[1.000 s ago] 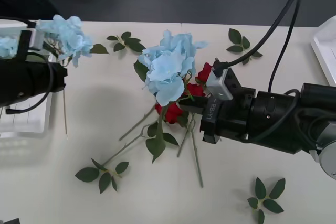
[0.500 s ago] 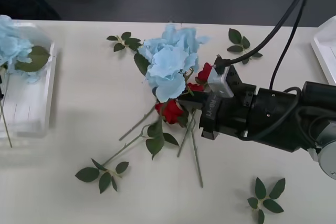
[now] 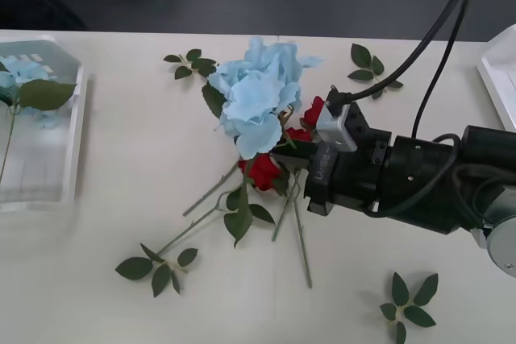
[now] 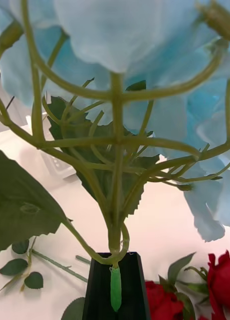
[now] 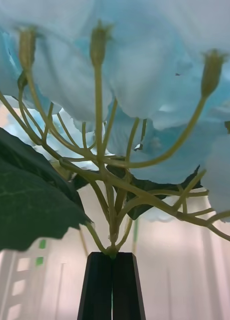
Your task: Put the red flowers into the right box and the blue flowers into the left box
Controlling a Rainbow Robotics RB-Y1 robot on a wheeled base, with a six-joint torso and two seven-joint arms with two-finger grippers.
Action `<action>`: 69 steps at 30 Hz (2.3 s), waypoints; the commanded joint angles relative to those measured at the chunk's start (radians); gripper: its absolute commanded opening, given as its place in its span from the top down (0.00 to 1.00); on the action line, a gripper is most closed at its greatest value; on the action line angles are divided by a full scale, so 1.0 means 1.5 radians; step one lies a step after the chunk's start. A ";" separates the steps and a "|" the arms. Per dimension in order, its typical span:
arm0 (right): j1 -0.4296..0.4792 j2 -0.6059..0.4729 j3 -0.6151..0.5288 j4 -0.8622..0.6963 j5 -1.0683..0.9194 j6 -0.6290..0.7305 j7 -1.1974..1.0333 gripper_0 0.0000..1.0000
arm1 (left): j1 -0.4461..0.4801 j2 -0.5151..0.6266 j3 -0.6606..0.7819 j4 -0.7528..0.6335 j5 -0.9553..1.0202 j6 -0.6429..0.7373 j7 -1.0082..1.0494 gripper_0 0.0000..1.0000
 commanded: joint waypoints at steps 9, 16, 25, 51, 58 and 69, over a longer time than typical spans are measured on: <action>-0.051 -0.008 0.102 -0.012 0.005 -0.170 0.038 1.00 | -0.051 0.066 -0.054 0.157 -0.002 -0.153 0.032 1.00; -0.075 -0.034 0.158 -0.009 -0.003 -0.238 0.033 1.00 | -0.051 0.065 -0.065 0.170 -0.012 -0.165 0.030 0.98; -0.128 -0.031 0.200 0.025 -0.011 -0.241 0.024 1.00 | -0.046 0.065 -0.076 0.170 0.016 -0.165 0.027 0.03; -0.268 0.102 0.296 0.153 -0.026 -0.257 0.006 1.00 | 0.054 0.065 -0.072 0.034 0.362 -0.002 -0.038 0.00; -0.279 0.113 0.304 0.168 -0.025 -0.259 0.005 1.00 | 0.055 0.065 -0.080 0.035 0.471 0.078 -0.143 0.00; -0.278 0.111 0.304 0.172 -0.024 -0.270 0.005 1.00 | 0.054 0.017 -0.096 0.062 0.663 0.225 -0.370 0.00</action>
